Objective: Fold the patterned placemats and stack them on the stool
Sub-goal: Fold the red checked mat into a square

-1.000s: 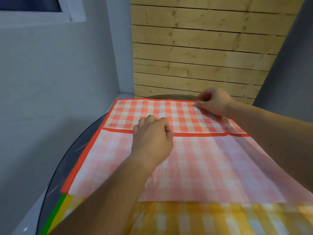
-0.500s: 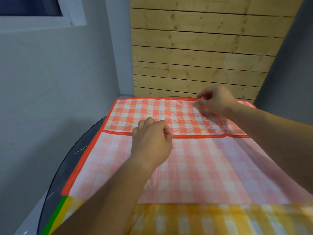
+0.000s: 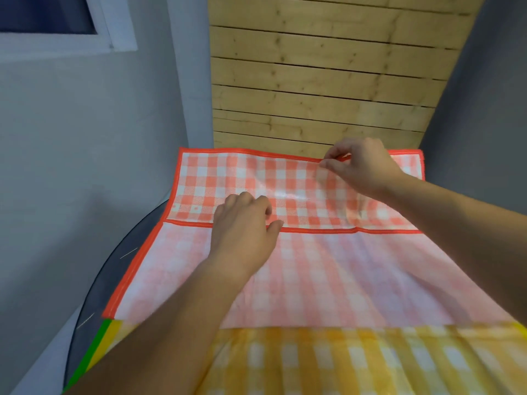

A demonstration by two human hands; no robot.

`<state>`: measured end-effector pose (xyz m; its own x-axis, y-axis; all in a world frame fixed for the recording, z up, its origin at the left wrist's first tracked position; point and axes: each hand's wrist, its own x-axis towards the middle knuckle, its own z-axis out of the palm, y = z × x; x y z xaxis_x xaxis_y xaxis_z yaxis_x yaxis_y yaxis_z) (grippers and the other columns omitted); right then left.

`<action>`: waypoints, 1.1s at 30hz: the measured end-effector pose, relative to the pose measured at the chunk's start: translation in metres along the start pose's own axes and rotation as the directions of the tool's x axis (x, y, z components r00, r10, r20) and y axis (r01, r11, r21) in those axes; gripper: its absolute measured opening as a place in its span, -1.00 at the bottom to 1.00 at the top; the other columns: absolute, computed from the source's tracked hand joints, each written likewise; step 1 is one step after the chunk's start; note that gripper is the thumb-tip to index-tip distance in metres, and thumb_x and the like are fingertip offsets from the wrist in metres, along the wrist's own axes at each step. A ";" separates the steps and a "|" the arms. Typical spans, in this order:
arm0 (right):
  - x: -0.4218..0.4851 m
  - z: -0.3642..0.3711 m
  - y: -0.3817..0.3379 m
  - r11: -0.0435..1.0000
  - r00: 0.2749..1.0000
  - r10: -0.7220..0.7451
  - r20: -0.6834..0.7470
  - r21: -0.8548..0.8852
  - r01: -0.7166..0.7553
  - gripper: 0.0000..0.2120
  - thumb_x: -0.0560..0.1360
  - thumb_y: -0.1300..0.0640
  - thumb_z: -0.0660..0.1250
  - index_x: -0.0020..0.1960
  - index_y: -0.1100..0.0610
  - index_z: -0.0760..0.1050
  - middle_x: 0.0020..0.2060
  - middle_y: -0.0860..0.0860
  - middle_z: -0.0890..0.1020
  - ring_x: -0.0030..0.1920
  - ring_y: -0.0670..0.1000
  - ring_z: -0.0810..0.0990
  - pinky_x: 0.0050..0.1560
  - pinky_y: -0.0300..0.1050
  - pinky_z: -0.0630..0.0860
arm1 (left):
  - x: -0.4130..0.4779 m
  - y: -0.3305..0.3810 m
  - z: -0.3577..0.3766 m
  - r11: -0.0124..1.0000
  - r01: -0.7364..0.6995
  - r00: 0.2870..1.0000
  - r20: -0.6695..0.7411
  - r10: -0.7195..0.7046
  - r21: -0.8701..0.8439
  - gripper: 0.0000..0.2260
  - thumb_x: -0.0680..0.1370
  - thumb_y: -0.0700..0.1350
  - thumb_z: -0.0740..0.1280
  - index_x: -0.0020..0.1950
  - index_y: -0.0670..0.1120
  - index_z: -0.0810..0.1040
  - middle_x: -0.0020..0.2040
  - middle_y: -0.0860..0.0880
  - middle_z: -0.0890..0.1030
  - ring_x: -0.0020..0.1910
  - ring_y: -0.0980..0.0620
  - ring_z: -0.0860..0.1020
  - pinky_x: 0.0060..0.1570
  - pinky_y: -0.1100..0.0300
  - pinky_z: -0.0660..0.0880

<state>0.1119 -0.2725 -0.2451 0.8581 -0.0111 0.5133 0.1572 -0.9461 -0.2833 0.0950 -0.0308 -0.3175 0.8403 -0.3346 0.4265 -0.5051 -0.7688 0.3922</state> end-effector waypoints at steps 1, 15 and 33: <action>-0.004 -0.009 -0.005 0.999 1.000 -0.027 -0.011 -0.020 0.026 -0.88 0.51 0.00 0.43 -0.16 0.01 0.66 -0.25 -0.18 0.56 -0.13 -0.05 0.55 0.12 0.10 0.48 | -0.001 0.004 -0.005 0.999 -0.032 0.999 -0.018 0.032 0.015 -0.78 0.61 0.11 0.29 0.15 0.02 0.58 0.07 0.05 0.54 0.14 0.01 0.42 0.22 0.09 0.36; -0.126 -0.068 -0.063 0.999 0.989 -0.038 0.142 0.024 0.035 -0.90 0.48 0.02 0.45 -0.13 0.04 0.66 -0.17 -0.09 0.64 -0.09 -0.01 0.58 -0.05 -0.05 0.50 | -0.035 0.060 -0.098 0.819 -0.534 0.822 -0.099 0.561 0.209 -0.80 0.51 0.02 0.35 0.03 -0.08 0.55 -0.02 -0.06 0.51 -0.04 -0.13 0.49 -0.12 0.02 0.43; -0.225 -0.046 -0.068 0.978 0.933 0.015 0.359 0.188 -0.088 -0.96 0.46 -0.02 0.48 -0.12 -0.08 0.70 0.02 -0.22 0.62 0.09 -0.20 0.52 0.04 -0.25 0.52 | -0.116 0.034 -0.074 0.881 -0.443 0.697 0.681 0.223 0.165 -0.54 0.70 0.19 -0.06 0.61 0.23 0.04 0.65 0.02 -0.03 0.63 0.00 -0.10 0.57 -0.05 -0.16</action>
<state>-0.1140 -0.2209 -0.3043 0.9786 0.0916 0.1840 0.1701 -0.8634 -0.4749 -0.0340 0.0225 -0.2930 0.6076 -0.7757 -0.1707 -0.7847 -0.6195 0.0221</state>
